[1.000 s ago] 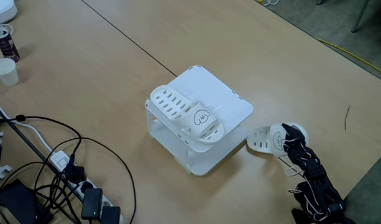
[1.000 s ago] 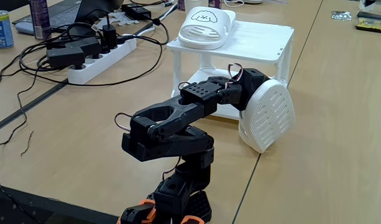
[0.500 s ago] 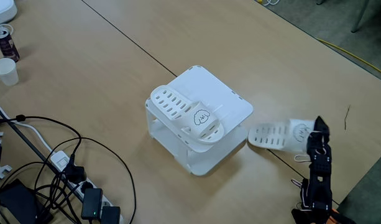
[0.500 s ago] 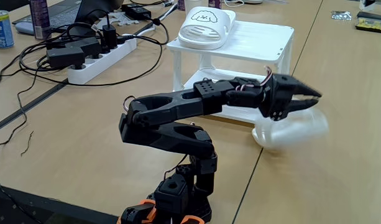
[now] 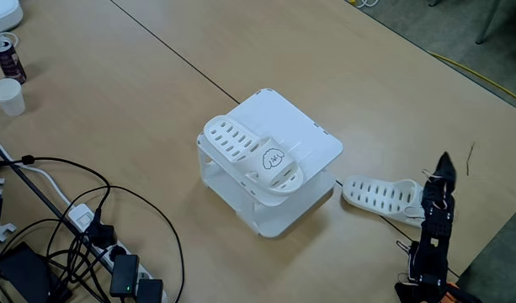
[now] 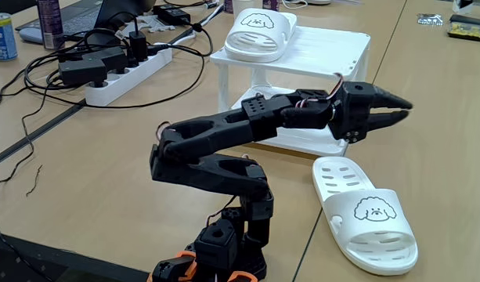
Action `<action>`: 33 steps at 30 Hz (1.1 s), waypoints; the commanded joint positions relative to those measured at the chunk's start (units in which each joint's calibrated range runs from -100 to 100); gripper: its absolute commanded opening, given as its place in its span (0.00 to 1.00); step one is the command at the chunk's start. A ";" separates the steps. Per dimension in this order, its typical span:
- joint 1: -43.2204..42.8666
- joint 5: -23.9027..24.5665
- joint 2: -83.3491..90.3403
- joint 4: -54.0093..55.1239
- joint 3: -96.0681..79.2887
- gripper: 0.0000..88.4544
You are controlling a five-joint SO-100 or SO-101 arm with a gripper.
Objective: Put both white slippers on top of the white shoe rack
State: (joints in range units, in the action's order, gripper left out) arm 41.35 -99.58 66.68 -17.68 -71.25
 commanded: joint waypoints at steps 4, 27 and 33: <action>-17.66 -0.42 0.25 0.51 -5.48 0.01; -40.28 -0.42 -31.38 -0.26 -5.57 0.01; -39.79 -0.42 -41.48 -0.26 0.75 0.01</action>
State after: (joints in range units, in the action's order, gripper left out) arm 1.20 -99.58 29.07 -17.68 -76.37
